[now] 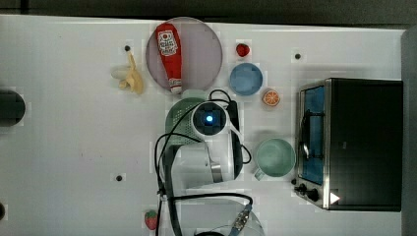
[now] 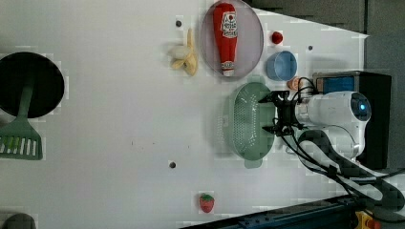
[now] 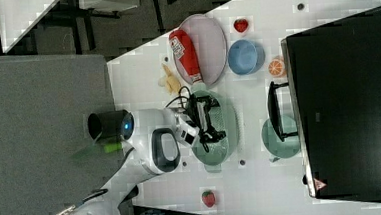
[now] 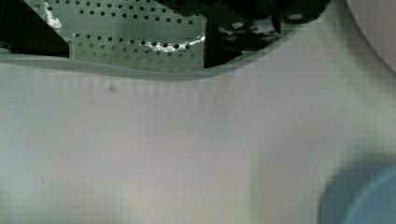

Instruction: Drag strainer left to right.

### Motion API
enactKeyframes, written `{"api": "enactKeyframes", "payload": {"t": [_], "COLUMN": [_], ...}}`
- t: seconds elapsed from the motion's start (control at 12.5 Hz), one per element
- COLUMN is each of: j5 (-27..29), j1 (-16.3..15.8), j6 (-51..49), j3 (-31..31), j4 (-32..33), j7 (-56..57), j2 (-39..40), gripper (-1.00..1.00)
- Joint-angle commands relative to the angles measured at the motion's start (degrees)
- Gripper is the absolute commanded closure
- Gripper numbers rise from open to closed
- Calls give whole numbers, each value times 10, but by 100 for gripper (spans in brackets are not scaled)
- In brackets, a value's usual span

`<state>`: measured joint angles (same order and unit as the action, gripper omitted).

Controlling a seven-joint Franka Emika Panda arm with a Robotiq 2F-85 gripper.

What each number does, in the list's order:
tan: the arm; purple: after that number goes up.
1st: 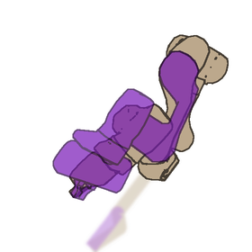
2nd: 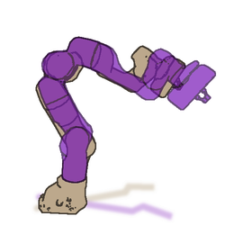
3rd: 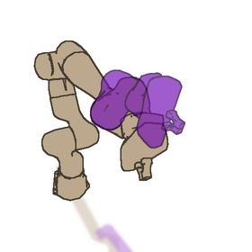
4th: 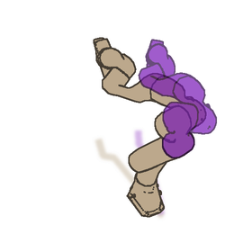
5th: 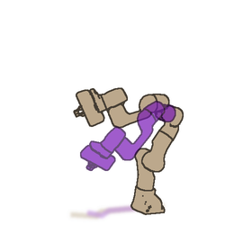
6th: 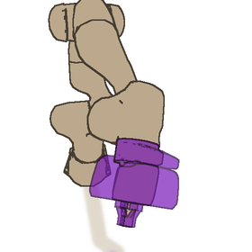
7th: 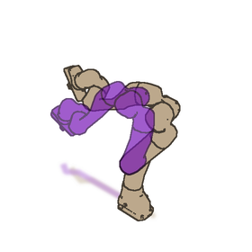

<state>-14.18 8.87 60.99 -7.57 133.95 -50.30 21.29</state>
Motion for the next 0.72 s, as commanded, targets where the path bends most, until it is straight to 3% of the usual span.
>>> {"api": "enactKeyframes", "payload": {"t": [0.08,0.72], "j5": [11,12], "j1": [22,28], "j6": [6,10], "j3": [20,66], "j4": [-1,0], "j7": [37,62], "j2": [4,4], "gripper": [-100,-100]}}
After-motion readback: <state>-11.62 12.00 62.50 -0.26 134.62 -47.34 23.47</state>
